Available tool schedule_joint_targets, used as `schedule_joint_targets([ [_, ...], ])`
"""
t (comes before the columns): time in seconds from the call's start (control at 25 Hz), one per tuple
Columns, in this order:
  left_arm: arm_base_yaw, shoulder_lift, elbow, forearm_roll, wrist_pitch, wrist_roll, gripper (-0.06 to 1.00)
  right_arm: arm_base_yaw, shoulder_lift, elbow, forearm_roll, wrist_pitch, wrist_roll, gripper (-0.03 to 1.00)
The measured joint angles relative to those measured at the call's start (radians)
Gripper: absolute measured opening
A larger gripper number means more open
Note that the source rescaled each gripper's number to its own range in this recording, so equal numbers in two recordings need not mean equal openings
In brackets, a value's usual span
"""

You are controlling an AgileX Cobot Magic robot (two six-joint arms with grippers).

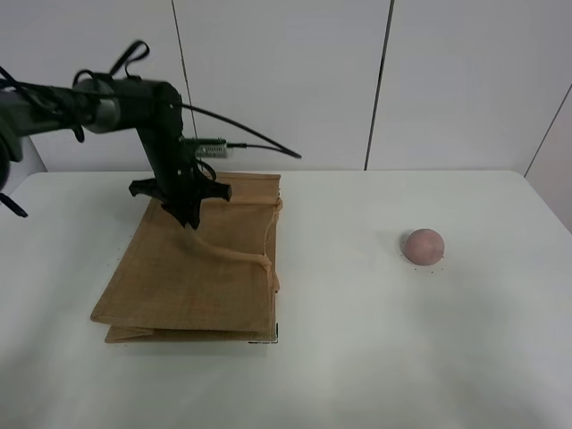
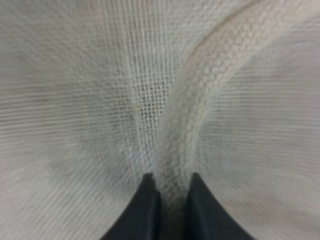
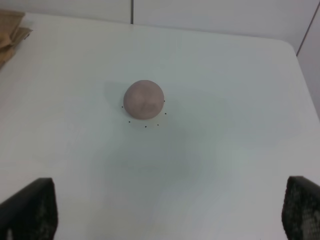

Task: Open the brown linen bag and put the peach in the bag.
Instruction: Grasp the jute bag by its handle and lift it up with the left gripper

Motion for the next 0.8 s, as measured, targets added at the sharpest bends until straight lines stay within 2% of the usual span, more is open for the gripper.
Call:
schedule_joint_targets([
  [0.36, 0.000, -0.251, -0.199, 0.003, 0.134, 0.036, 0.00, 0.000, 0.000, 0.000, 0.004, 0.000, 0.000, 1.00],
  [0.68, 0.000, -0.377, -0.220, 0.002, 0.159, 0.043, 0.00, 0.000, 0.000, 0.000, 0.008, 0.000, 0.000, 1.00],
  [0.8, 0.000, -0.384, -0.220, -0.022, 0.165, 0.061, 0.00, 0.000, 0.000, 0.000, 0.008, 0.000, 0.000, 1.00],
])
